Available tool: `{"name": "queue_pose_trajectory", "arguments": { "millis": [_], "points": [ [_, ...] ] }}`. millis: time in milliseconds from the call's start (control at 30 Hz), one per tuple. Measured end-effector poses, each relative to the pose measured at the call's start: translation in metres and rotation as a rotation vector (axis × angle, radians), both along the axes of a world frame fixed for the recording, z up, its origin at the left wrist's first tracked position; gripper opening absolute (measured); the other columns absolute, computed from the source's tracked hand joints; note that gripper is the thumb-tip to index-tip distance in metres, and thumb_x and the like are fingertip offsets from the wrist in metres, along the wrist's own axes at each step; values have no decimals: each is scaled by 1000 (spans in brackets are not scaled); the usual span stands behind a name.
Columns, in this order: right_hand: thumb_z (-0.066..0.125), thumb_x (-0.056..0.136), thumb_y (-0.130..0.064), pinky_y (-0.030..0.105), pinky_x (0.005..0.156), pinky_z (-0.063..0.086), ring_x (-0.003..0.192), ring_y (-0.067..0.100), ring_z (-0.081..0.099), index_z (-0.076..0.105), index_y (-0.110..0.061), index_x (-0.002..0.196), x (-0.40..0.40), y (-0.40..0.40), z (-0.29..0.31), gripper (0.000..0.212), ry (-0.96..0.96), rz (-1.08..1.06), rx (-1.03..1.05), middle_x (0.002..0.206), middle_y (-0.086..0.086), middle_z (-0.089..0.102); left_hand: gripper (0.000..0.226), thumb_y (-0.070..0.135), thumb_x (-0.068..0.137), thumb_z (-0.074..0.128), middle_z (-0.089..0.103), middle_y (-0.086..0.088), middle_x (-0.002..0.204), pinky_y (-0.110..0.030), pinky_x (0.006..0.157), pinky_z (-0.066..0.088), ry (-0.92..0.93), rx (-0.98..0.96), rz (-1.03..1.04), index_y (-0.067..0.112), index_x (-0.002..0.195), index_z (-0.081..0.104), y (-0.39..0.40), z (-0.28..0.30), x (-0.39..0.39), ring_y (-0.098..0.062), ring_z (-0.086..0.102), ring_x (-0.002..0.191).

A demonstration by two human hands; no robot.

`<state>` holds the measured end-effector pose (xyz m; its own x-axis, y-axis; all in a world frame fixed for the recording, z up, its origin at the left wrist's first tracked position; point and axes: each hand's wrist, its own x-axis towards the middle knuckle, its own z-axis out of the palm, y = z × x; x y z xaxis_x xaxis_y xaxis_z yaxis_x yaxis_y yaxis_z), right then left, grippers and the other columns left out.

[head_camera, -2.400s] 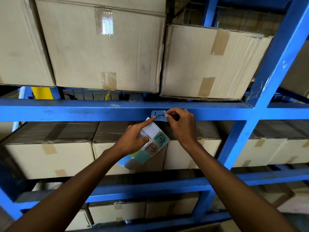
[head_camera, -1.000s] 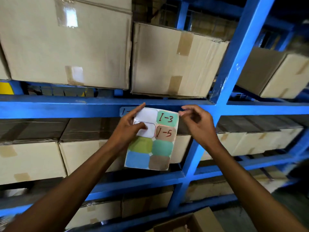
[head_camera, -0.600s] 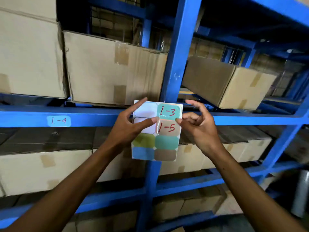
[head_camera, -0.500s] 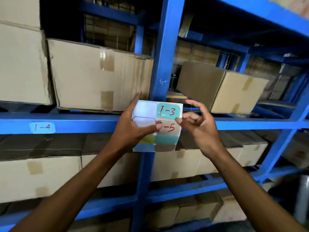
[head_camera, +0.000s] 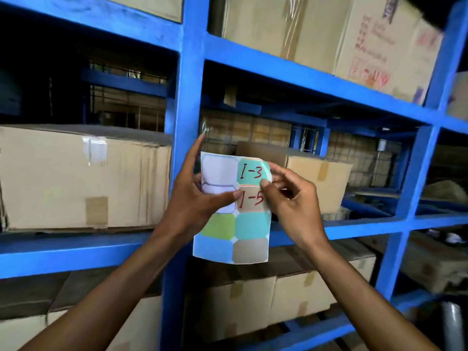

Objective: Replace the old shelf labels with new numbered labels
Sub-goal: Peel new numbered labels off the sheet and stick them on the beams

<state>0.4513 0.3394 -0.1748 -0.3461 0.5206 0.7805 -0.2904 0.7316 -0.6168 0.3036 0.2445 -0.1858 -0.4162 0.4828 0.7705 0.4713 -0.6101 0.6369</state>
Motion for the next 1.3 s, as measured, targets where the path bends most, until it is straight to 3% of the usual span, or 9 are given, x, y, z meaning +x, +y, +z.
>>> {"name": "queue_pose_trajectory", "arguments": {
  "millis": [267,400,567,700,767,900,1033,1200,1300],
  "points": [
    [60,87,-7,15,57,55,70,0,66,64,-12,111,-19,24,28,25,96,-85,45,86,0,70,111,21,51,91,57,-3,130,-29,86,55,83,53,91,33,142,29,35,24,-11,-16,62,109],
    [63,86,-8,9,52,48,57,-6,58,69,-10,92,-27,38,35,9,194,-115,63,71,-8,65,106,11,58,89,55,10,126,-14,76,54,134,81,129,35,142,29,55,34,-16,-1,61,99],
    [65,84,-10,11,65,51,80,1,61,67,-13,83,-33,76,58,3,212,-169,89,94,2,66,99,15,57,86,63,11,108,-31,81,56,221,97,224,36,139,34,91,58,-26,-13,65,92],
    [67,82,-12,11,78,48,95,5,55,65,-16,79,-34,107,83,6,168,-237,192,101,-2,58,95,18,59,85,60,13,100,0,69,39,367,124,486,32,139,36,119,91,-31,-1,50,80],
    [68,82,-12,22,83,51,98,10,56,65,-14,79,-31,126,99,5,167,-224,231,100,0,58,95,17,63,82,55,14,92,-4,60,33,429,117,626,31,142,32,138,111,-24,-6,42,72],
    [69,81,-13,24,77,54,92,11,61,66,-14,81,-23,158,134,4,196,-149,274,98,3,62,93,8,65,76,58,5,90,-9,55,35,445,89,690,27,143,30,166,138,-19,-1,55,68],
    [70,81,-8,9,58,48,73,6,62,67,-6,82,-13,197,168,4,218,32,216,80,3,67,89,14,65,80,63,-8,114,-28,73,40,459,31,747,29,138,33,182,157,-25,-28,54,108],
    [71,78,-3,3,54,43,50,-8,52,63,-9,78,-2,253,202,10,329,92,153,66,-2,59,100,19,64,84,60,-2,124,-38,93,46,584,-118,715,40,142,25,186,171,-18,-28,51,112],
    [71,78,-2,2,53,43,48,-9,53,59,-17,69,-6,277,216,21,294,92,146,66,-2,59,114,16,70,79,62,-9,83,-15,72,45,740,-279,735,56,141,-1,195,179,-9,-22,50,82]
  ]
}}
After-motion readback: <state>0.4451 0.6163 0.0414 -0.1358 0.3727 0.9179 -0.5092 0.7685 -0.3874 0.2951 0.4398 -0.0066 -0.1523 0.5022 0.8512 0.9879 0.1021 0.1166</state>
